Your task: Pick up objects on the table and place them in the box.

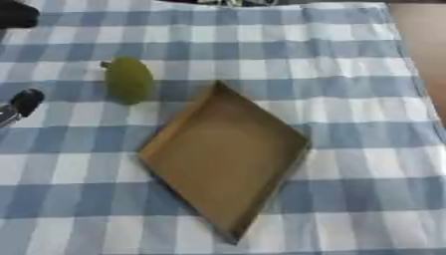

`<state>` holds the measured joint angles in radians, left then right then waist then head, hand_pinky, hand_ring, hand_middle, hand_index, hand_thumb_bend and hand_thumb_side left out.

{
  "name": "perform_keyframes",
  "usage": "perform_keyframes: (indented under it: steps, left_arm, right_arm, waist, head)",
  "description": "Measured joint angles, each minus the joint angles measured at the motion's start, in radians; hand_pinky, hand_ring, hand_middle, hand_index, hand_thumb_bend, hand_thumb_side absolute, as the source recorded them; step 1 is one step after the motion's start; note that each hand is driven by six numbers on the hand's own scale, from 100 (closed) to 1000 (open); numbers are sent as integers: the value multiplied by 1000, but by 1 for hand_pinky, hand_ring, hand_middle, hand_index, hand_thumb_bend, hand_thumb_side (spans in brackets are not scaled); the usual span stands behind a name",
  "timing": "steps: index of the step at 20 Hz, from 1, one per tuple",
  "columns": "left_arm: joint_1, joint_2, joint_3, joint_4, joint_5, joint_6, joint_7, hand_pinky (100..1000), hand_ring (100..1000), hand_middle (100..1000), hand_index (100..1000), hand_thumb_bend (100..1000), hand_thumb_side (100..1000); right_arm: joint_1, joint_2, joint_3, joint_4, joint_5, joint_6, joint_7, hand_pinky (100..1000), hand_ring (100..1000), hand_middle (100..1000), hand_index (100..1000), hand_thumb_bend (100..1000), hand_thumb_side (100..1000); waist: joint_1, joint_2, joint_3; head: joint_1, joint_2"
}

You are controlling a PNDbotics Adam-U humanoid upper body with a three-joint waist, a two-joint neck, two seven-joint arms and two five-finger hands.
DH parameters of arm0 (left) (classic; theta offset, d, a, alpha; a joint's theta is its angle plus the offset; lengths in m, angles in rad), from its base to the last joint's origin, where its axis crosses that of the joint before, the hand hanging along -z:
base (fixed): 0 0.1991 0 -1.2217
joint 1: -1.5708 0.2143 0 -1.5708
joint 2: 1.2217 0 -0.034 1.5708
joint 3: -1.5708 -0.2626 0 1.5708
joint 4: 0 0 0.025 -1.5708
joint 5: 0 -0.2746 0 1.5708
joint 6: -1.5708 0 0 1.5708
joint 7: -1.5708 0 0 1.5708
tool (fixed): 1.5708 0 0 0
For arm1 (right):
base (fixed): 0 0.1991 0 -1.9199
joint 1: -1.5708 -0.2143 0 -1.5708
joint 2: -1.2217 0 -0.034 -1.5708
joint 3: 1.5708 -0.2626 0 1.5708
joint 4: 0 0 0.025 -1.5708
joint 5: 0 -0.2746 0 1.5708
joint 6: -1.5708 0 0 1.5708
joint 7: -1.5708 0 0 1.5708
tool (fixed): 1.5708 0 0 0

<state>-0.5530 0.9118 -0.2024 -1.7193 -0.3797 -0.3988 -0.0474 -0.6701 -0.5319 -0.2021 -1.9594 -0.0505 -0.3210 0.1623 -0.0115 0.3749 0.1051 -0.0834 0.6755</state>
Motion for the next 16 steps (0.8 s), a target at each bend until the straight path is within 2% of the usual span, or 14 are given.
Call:
perform_keyframes:
  steps: [7, 8, 9, 11, 13, 14, 16]
  left_arm:
    - [-107, -76, -37, 130, 36, 29, -132, 920, 870, 884, 930, 379, 574]
    - [-121, -88, -42, 146, 34, 27, -151, 929, 879, 888, 935, 394, 553]
    - [-136, -100, -46, 162, 30, 24, -169, 934, 880, 887, 934, 447, 484]
    - [-165, -126, -56, 194, 16, 17, -206, 948, 885, 893, 933, 475, 431]
    - [-196, -155, -67, 227, 5, 14, -241, 948, 885, 893, 933, 475, 431]
    - [-205, -167, -68, 239, 2, 13, -259, 968, 901, 903, 943, 506, 395]
    - [-224, -187, -73, 259, 0, 17, -295, 972, 906, 906, 944, 512, 375]
  right_arm:
    - [2, 0, 0, 0, 0, 4, 4, 818, 747, 688, 806, 100, 470]
    - [2, 0, 1, 0, 0, 4, 4, 818, 747, 688, 806, 100, 470]
    - [2, 0, 2, 0, 0, 5, 5, 818, 747, 689, 806, 100, 470]
    - [2, 0, 5, 0, 0, 4, 5, 818, 747, 689, 806, 100, 469]
    - [2, 0, 5, 0, 0, 4, 5, 818, 747, 689, 806, 100, 469]
    - [2, 0, 5, 0, 0, 5, 5, 817, 746, 689, 805, 100, 451]
    - [2, 0, 5, 0, 0, 5, 4, 817, 746, 688, 805, 100, 449]
  waist:
    - [8, -6, 12]
    - [8, -7, 13]
    - [8, -8, 13]
    - [8, -12, 13]
    - [8, -13, 16]
    - [8, -13, 18]
    - [7, -14, 17]
  head:
    - [-16, 2]
    - [-16, 2]
    - [-16, 3]
    - [-16, 9]
    - [-15, 10]
    - [-15, 10]
    - [-12, 11]
